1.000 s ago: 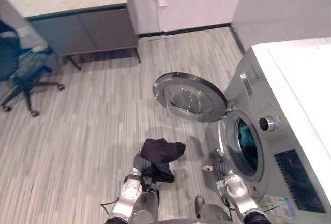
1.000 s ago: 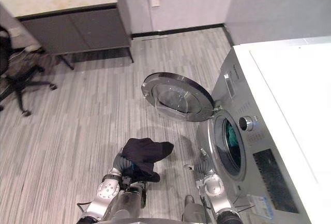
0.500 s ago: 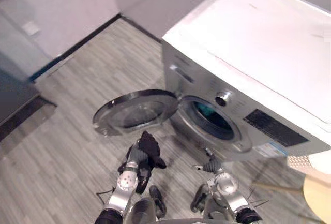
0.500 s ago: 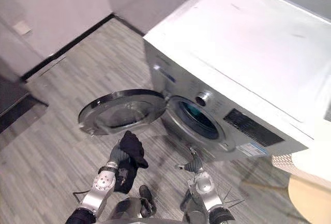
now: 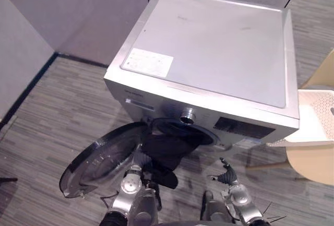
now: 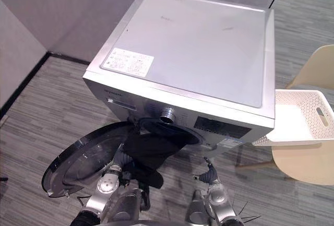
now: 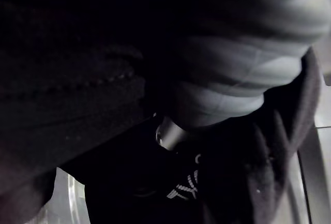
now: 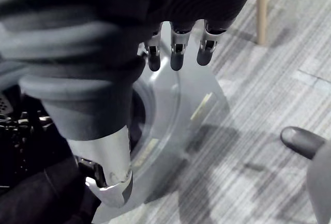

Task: Pick up the laundry basket with both hands and put the clothes into the washing machine.

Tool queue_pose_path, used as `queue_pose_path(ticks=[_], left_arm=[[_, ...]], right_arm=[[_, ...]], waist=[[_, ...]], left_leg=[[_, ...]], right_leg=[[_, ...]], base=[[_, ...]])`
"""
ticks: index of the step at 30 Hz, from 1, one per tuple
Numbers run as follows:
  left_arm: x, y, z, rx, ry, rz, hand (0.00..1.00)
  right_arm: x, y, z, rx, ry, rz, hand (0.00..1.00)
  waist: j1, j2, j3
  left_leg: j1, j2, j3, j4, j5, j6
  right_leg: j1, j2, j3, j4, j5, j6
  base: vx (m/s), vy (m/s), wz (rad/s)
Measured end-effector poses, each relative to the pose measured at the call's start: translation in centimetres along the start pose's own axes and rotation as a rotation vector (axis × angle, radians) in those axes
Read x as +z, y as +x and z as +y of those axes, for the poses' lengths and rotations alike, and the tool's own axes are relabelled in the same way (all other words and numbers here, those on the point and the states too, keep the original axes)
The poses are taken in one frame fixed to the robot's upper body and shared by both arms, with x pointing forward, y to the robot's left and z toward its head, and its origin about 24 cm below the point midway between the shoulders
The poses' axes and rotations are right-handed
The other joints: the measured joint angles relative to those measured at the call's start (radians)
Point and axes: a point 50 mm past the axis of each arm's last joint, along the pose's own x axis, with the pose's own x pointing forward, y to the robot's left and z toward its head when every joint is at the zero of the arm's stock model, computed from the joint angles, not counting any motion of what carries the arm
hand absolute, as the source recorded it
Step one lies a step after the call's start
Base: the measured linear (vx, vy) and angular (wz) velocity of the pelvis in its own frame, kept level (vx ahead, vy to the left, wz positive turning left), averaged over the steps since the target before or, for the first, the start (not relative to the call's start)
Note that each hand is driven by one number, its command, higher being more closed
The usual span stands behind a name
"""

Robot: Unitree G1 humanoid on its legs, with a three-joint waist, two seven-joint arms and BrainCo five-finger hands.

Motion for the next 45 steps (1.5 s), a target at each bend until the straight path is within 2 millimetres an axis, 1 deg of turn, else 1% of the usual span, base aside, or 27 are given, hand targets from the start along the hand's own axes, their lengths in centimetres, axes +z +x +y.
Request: queue_pose_path(ticks=[1, 2, 3, 5, 7, 8, 9, 10, 12, 14, 15, 17, 18, 20, 24, 26, 28, 29, 31, 32, 33, 34, 36, 39, 42, 43, 45], left_arm=[[0.1, 0.1, 0.2, 0.015, 0.002, -0.003, 1.00], [0.4, 0.3, 0.3, 0.022, 0.003, -0.010, 1.00], [1.3, 1.0, 0.6, 0.033, -0.005, -0.040, 1.00], [3.7, 2.4, 1.1, 0.056, -0.005, -0.118, 1.00], [7.1, 3.6, 1.4, 0.082, -0.035, -0.228, 1.00], [8.1, 3.8, 1.5, 0.088, -0.044, -0.260, 1.00], [9.5, 3.9, 1.4, 0.100, -0.072, -0.308, 1.00], [10.0, 4.0, 1.5, 0.106, -0.078, -0.325, 1.00], [12.4, 4.3, 1.3, 0.119, -0.143, -0.401, 1.00], [14.1, 4.6, 1.7, 0.147, -0.196, -0.451, 1.00], [15.9, 4.7, 1.7, 0.155, -0.234, -0.500, 1.00], [17.8, 4.8, 1.7, 0.165, -0.268, -0.557, 1.00], [19.7, 4.8, 1.8, 0.173, -0.292, -0.612, 1.00], [21.5, 4.8, 1.9, 0.181, -0.310, -0.666, 1.00], [26.4, 4.4, 3.5, 0.233, -0.376, -0.804, 1.00], [29.4, 4.0, 5.3, 0.274, -0.395, -0.889, 1.00], [33.9, 2.7, 8.0, 0.313, -0.408, -1.014, 1.00], [35.2, 2.2, 8.7, 0.324, -0.407, -1.054, 1.00], [40.1, -0.5, 11.2, 0.353, -0.422, -1.206, 1.00], [41.1, -1.1, 11.5, 0.361, -0.425, -1.234, 1.00], [43.3, -2.5, 12.1, 0.371, -0.423, -1.298, 1.00], [44.4, -3.3, 12.3, 0.379, -0.419, -1.333, 1.00], [47.9, -6.4, 13.0, 0.403, -0.394, -1.455, 1.00], [49.5, -8.3, 13.2, 0.492, -0.340, -1.516, 1.00], [50.5, -8.9, 12.6, 0.589, -0.220, -1.530, 1.00], [50.6, -9.0, 12.5, 0.614, -0.198, -1.530, 0.00], [51.1, -9.4, 12.4, 0.671, -0.154, -1.536, 0.00]], right_arm=[[0.5, 0.2, -0.1, -0.004, 0.016, -0.011, 0.00], [0.8, 0.4, -0.2, -0.008, 0.022, -0.020, 0.00], [1.9, 1.0, -0.7, -0.023, 0.050, -0.048, 0.00], [4.1, 1.9, -1.5, -0.062, 0.108, -0.106, 0.00], [7.3, 2.3, -2.5, -0.115, 0.174, -0.212, 0.00], [8.0, 2.3, -2.6, -0.120, 0.188, -0.242, 0.00], [9.7, 2.0, -2.8, -0.127, 0.211, -0.310, 0.00], [10.3, 1.9, -2.8, -0.134, 0.219, -0.334, 0.00], [13.1, 1.5, -3.2, -0.155, 0.248, -0.437, 0.00], [15.0, 1.3, -3.2, -0.166, 0.275, -0.503, 0.00], [16.7, 0.9, -3.5, -0.181, 0.300, -0.563, 0.00], [18.1, 0.4, -3.5, -0.186, 0.333, -0.616, 0.00], [19.2, 0.0, -3.7, -0.190, 0.370, -0.659, 0.00], [20.2, -0.3, -4.0, -0.205, 0.402, -0.695, 0.00], [22.1, -1.3, -5.0, -0.231, 0.472, -0.781, 0.00], [22.8, -2.0, -5.7, -0.247, 0.503, -0.826, 0.00], [23.5, -2.9, -6.1, -0.253, 0.543, -0.881, 0.00], [23.6, -3.1, -6.2, -0.255, 0.548, -0.896, 0.00], [24.1, -3.6, -6.3, -0.251, 0.560, -0.939, 0.00], [24.1, -3.7, -6.3, -0.247, 0.561, -0.942, 0.00], [24.2, -3.7, -6.3, -0.241, 0.561, -0.945, 0.00], [24.2, -3.7, -6.3, -0.239, 0.560, -0.947, 0.00], [24.2, -4.0, -6.5, -0.241, 0.562, -0.965, 0.00], [24.5, -4.2, -6.4, -0.207, 0.557, -1.000, 0.00], [24.5, -4.3, -6.4, -0.180, 0.572, -1.012, 0.00], [24.5, -4.3, -6.4, -0.178, 0.575, -1.014, 0.00], [24.6, -4.5, -6.5, -0.179, 0.575, -1.028, 0.00]], waist=[[-0.003, -0.002, 0.022], [-0.005, -0.002, 0.037], [-0.008, 0.004, 0.076], [-0.020, -0.003, 0.126], [-0.028, -0.005, 0.192], [-0.028, -0.006, 0.206], [-0.025, -0.013, 0.221], [-0.026, -0.013, 0.223], [-0.026, -0.013, 0.226], [-0.026, -0.014, 0.232], [-0.026, -0.013, 0.254], [-0.026, -0.015, 0.257], [-0.028, -0.017, 0.261], [-0.028, -0.016, 0.283], [-0.030, -0.018, 0.292], [-0.032, -0.018, 0.293], [-0.043, -0.020, 0.294], [-0.046, -0.021, 0.295], [-0.061, -0.034, 0.302], [-0.062, -0.037, 0.304], [-0.063, -0.039, 0.304], [-0.064, -0.039, 0.305], [-0.068, -0.044, 0.307], [-0.075, -0.055, 0.313], [-0.079, -0.064, 0.318], [-0.081, -0.064, 0.318], [-0.086, -0.065, 0.318]], left_leg=[[-0.005, -0.004, 0.021, 0.018, -0.010, 0.014], [-0.013, -0.001, 0.026, 0.037, -0.016, 0.019], [-0.047, 0.005, 0.030, 0.097, -0.031, 0.025], [-0.143, 0.020, 0.038, 0.199, -0.038, 0.031], [-0.235, 0.063, 0.061, 0.325, -0.116, 0.040], [-0.258, 0.077, 0.066, 0.362, -0.133, 0.041], [-0.315, 0.106, 0.079, 0.457, -0.181, 0.039], [-0.344, 0.121, 0.085, 0.499, -0.205, 0.036], [-0.482, 0.177, 0.090, 0.647, -0.256, 0.040], [-0.573, 0.211, 0.090, 0.716, -0.270, 0.043], [-0.635, 0.232, 0.086, 0.768, -0.276, 0.041], [-0.720, 0.255, 0.078, 0.830, -0.287, 0.046], [-0.801, 0.268, 0.070, 0.886, -0.298, 0.046], [-0.857, 0.287, 0.062, 0.940, -0.309, 0.049], [-1.006, 0.319, 0.038, 1.041, -0.320, 0.057], [-1.062, 0.329, 0.019, 1.079, -0.322, 0.059], [-1.115, 0.333, 0.007, 1.104, -0.323, 0.059], [-1.127, 0.333, 0.005, 1.108, -0.323, 0.059], [-1.154, 0.332, -0.005, 1.122, -0.322, 0.060], [-1.157, 0.332, -0.008, 1.124, -0.322, 0.060], [-1.167, 0.333, -0.019, 1.129, -0.322, 0.061], [-1.174, 0.332, -0.026, 1.132, -0.321, 0.061], [-1.190, 0.331, -0.034, 1.139, -0.321, 0.062], [-1.205, 0.330, -0.046, 1.147, -0.321, 0.062], [-1.219, 0.329, -0.057, 1.149, -0.321, 0.062], [-1.223, 0.329, -0.059, 1.149, -0.321, 0.062], [-1.235, 0.321, -0.059, 1.146, -0.321, 0.062]], right_leg=[[-0.033, -0.013, 0.020, 0.047, -0.011, 0.015], [-0.049, -0.015, 0.030, 0.070, -0.017, 0.016], [-0.095, -0.015, 0.042, 0.137, -0.029, 0.014], [-0.213, -0.025, 0.074, 0.276, -0.059, 0.015], [-0.346, -0.018, 0.116, 0.431, -0.112, 0.017], [-0.371, -0.014, 0.126, 0.468, -0.128, 0.019], [-0.450, -0.010, 0.153, 0.559, -0.168, 0.016], [-0.488, -0.007, 0.163, 0.600, -0.181, 0.017], [-0.652, 0.021, 0.204, 0.740, -0.219, 0.004], [-0.754, 0.038, 0.221, 0.803, -0.223, 0.003], [-0.824, 0.046, 0.228, 0.853, -0.224, 0.000], [-0.916, 0.059, 0.238, 0.916, -0.232, -0.004], [-1.006, 0.066, 0.250, 0.978, -0.243, -0.002], [-1.067, 0.078, 0.258, 1.033, -0.249, -0.003], [-1.222, 0.102, 0.273, 1.136, -0.259, -0.010], [-1.275, 0.115, 0.274, 1.172, -0.264, -0.008], [-1.323, 0.116, 0.272, 1.202, -0.267, -0.011], [-1.335, 0.116, 0.271, 1.207, -0.267, -0.011], [-1.357, 0.113, 0.268, 1.226, -0.272, -0.014], [-1.359, 0.113, 0.267, 1.229, -0.274, -0.015], [-1.360, 0.112, 0.258, 1.231, -0.276, -0.018], [-1.362, 0.112, 0.253, 1.233, -0.276, -0.020], [-1.372, 0.110, 0.247, 1.241, -0.281, -0.022], [-1.378, 0.111, 0.239, 1.246, -0.285, -0.024], [-1.380, 0.109, 0.228, 1.246, -0.286, -0.026], [-1.381, 0.106, 0.225, 1.245, -0.287, -0.027], [-1.391, 0.098, 0.224, 1.243, -0.287, -0.027]], base=[[0.02, 0.104, -0.36], [-0.03, 0.061, -0.39], [-0.10, 0.032, -0.30], [-0.21, 0.006, -0.27], [-0.24, -0.050, -0.36], [-0.23, -0.050, -0.56], [-0.19, -0.026, -0.48], [-0.24, -0.027, -0.53], [-0.22, -0.030, -0.50], [-0.19, -0.035, -0.46], [-0.17, -0.040, -0.35], [-0.12, -0.057, -0.24], [-0.10, -0.080, -0.17], [-0.08, -0.091, -0.15], [-0.05, -0.086, -0.14], [-0.03, -0.060, -0.09], [-0.04, -0.051, 0.01], [-0.04, -0.056, 0.07], [-0.02, -0.040, 0.08], [-0.01, -0.032, 0.05], [0.00, 0.000, 0.00], [0.01, -0.014, 0.04], [0.03, -0.012, 0.03], [0.04, -0.016, -0.01], [0.02, -0.008, 0.02], [0.02, -0.006, 0.06], [0.02, -0.004, 0.08]])
